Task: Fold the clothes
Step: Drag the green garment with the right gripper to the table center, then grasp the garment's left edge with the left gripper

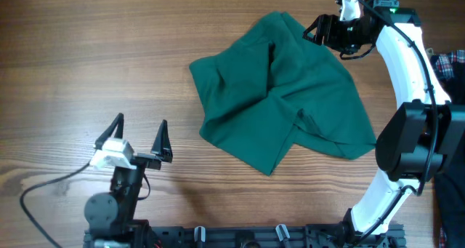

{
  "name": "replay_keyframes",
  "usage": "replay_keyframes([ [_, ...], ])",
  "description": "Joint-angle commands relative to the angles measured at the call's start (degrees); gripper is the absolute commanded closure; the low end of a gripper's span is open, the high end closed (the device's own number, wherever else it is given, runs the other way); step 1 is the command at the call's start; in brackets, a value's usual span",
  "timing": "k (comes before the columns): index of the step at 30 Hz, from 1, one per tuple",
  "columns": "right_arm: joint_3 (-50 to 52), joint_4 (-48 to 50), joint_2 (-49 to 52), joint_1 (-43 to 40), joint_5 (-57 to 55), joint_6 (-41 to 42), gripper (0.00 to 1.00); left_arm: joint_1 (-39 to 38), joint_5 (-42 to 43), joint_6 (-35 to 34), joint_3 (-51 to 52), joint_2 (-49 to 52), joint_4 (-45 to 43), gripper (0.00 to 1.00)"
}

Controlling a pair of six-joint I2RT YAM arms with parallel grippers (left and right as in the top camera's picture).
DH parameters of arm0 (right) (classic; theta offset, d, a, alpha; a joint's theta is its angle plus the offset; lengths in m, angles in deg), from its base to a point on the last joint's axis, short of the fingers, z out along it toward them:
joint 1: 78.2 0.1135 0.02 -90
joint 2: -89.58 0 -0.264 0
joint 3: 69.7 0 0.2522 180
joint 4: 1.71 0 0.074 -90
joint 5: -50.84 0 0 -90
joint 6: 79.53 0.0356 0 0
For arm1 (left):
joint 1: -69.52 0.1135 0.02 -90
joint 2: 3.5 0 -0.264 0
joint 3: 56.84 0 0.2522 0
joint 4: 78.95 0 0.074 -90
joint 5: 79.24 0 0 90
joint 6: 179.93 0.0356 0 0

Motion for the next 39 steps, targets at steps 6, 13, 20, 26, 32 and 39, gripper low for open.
replay_keyframes([
  [6, -0.7, -4.3, -0.3, 0.0, -7.7, -0.7, 0.2, 0.5, 9.9, 9.2, -56.4, 59.6, 32.0, 0.0],
  [13, -0.6, -7.8, -0.3, 0.0, -11.0, -1.7, 0.17, 0.4, 10.0, 9.5, -85.0, 100.0, 40.5, 0.0],
  [20, -0.6, -8.6, -0.3, 0.0, -13.4, -1.7, 0.16, -2.1, 14.6, 27.7, -85.0, 109.1, 42.4, 0.08],
  [26, -0.6, -9.4, -0.3, 0.0, -13.9, -1.7, 0.16, -7.4, 12.3, 36.5, -85.0, 114.1, 43.0, 0.11],
  [32, -0.6, -9.5, -0.3, 0.0, -15.4, -1.7, 0.15, -7.7, 12.3, 36.5, -85.0, 116.2, 43.0, 0.09],
  [39, -0.6, -9.4, -0.3, 0.0, -15.4, -1.7, 0.15, -7.4, 9.6, 36.5, -85.0, 119.1, 42.8, 0.12],
])
